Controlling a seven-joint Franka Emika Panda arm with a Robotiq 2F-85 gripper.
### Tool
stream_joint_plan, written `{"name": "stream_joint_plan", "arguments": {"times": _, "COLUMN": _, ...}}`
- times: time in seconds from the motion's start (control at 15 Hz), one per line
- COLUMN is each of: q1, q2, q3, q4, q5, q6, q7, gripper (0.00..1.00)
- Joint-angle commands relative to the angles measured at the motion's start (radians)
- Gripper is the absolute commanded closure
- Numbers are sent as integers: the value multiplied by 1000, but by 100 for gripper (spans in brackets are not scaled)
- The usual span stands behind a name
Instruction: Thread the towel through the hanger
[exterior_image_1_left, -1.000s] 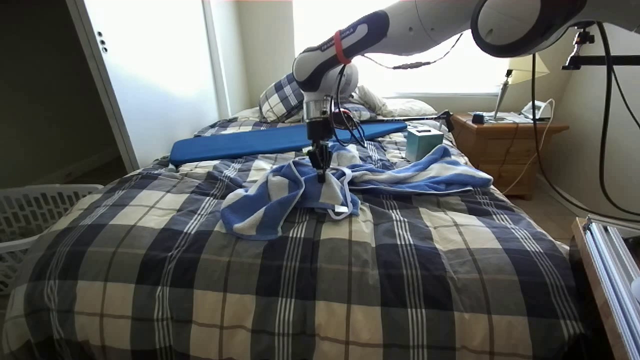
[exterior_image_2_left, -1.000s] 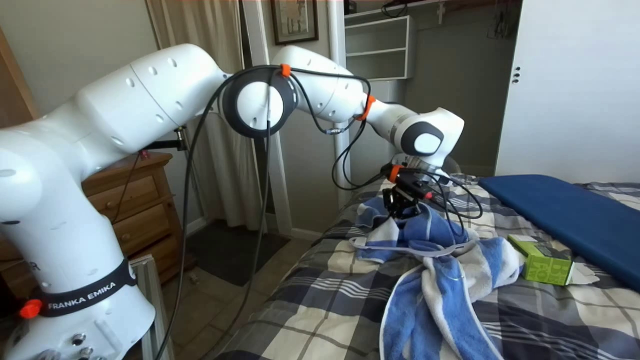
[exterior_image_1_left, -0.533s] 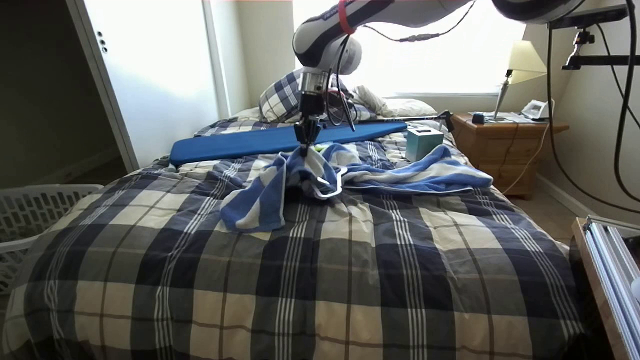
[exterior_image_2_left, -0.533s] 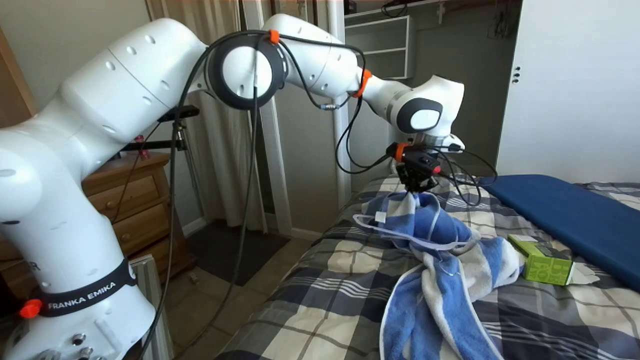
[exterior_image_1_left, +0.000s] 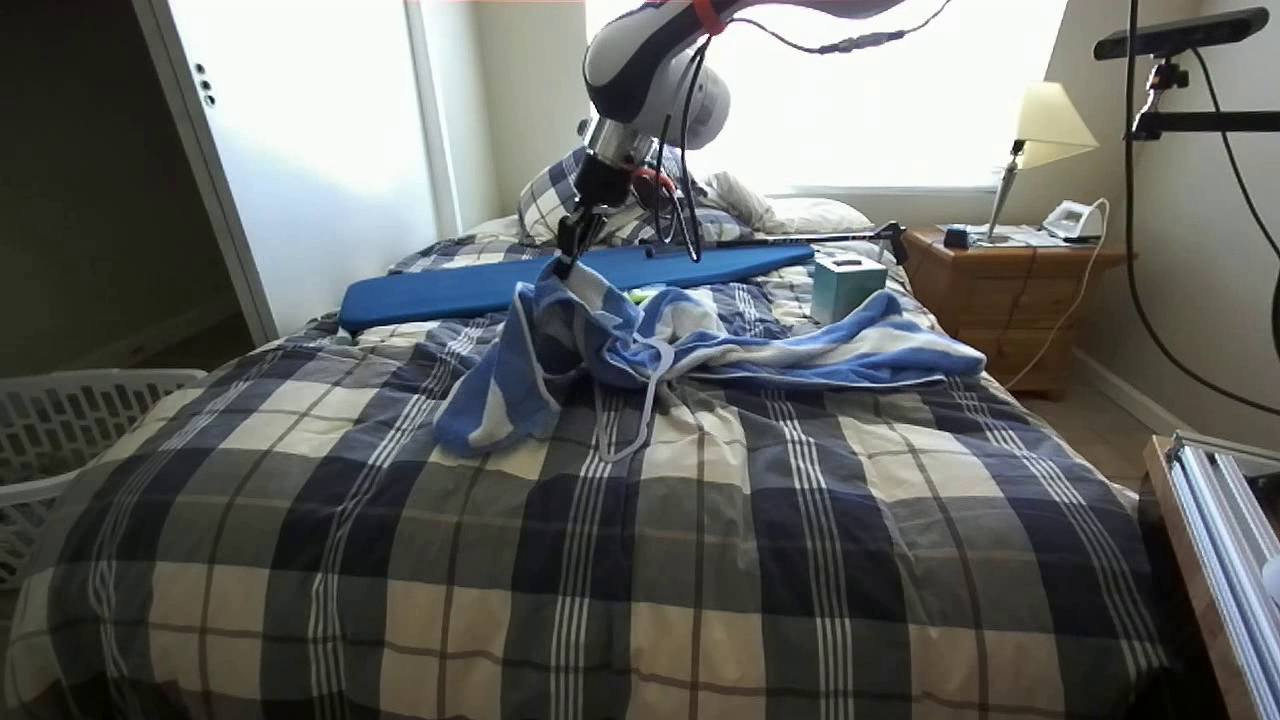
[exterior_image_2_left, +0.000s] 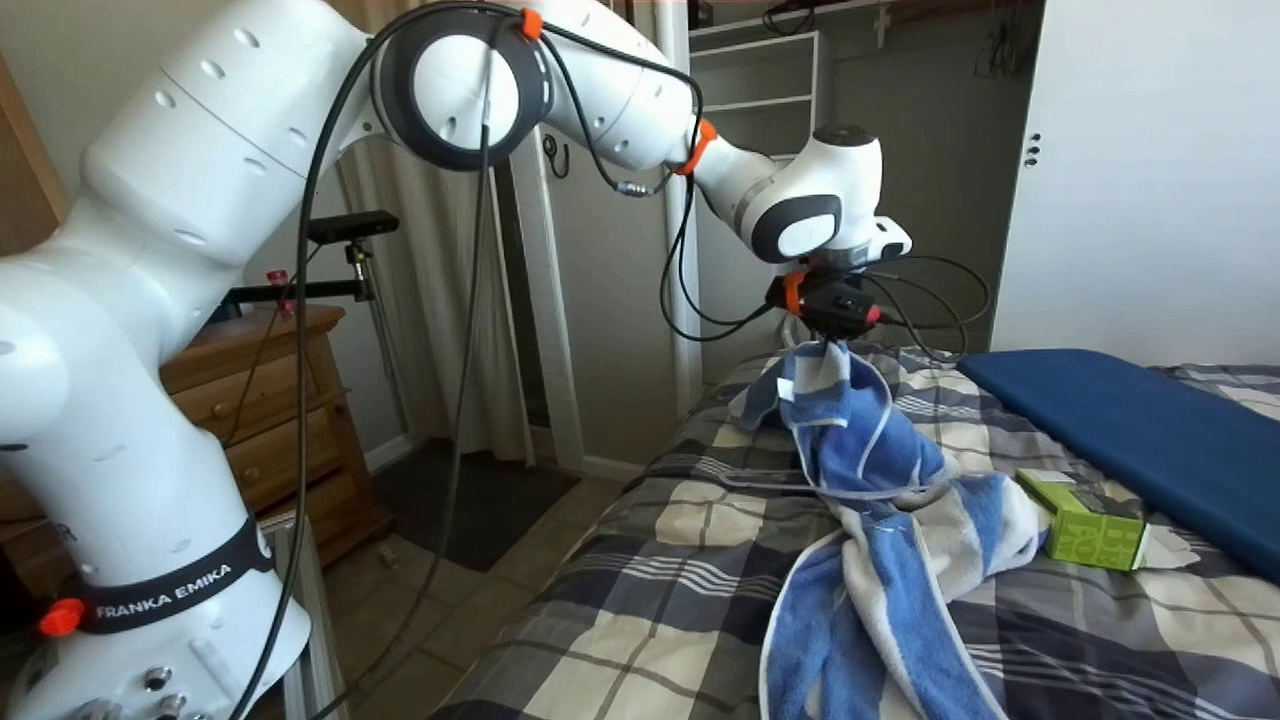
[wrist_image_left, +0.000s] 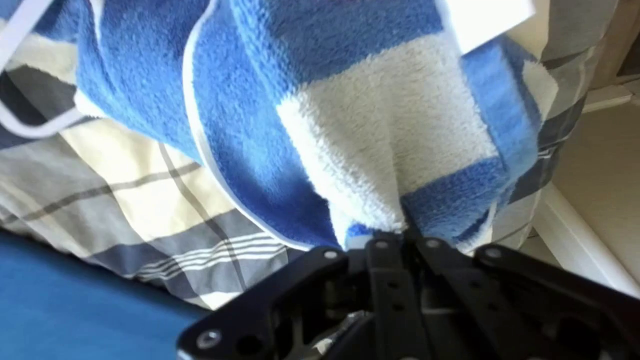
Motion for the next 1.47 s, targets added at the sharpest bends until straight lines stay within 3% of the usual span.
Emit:
{"name": "stream_joint_plan", "arguments": {"times": 0.0, "q1": -64, "q2": -84, "q3": 106, "q4": -135, "q5": 30, "q6": 136, "q7": -142, "gripper": 99}}
{"name": "stream_joint_plan", "arguments": {"times": 0.2, "q1": -110, "q2": -64, "q3": 212, "q4": -88, "q5": 42, "q6": 92, "q7": -290, "gripper": 99}}
{"name": "stream_joint_plan", "arguments": {"times": 0.33, "q1": -105, "q2": -34, "q3": 247, "q4": -21, "q5": 39, "q6": 21, "q7": -355, "gripper": 99}}
{"name": "stream_joint_plan", "arguments": {"times": 0.8, "q1": -16, "q2": 36, "q3": 215, "q4": 181, "q5": 28, "q6": -94, "q7": -365, "gripper": 99}}
{"name": "stream_joint_plan", "arguments": {"times": 1.4, "q1": 100, "q2": 249, "q3": 149, "q4": 564, "q5": -8, "q6": -271, "q7": -303, "gripper": 99}}
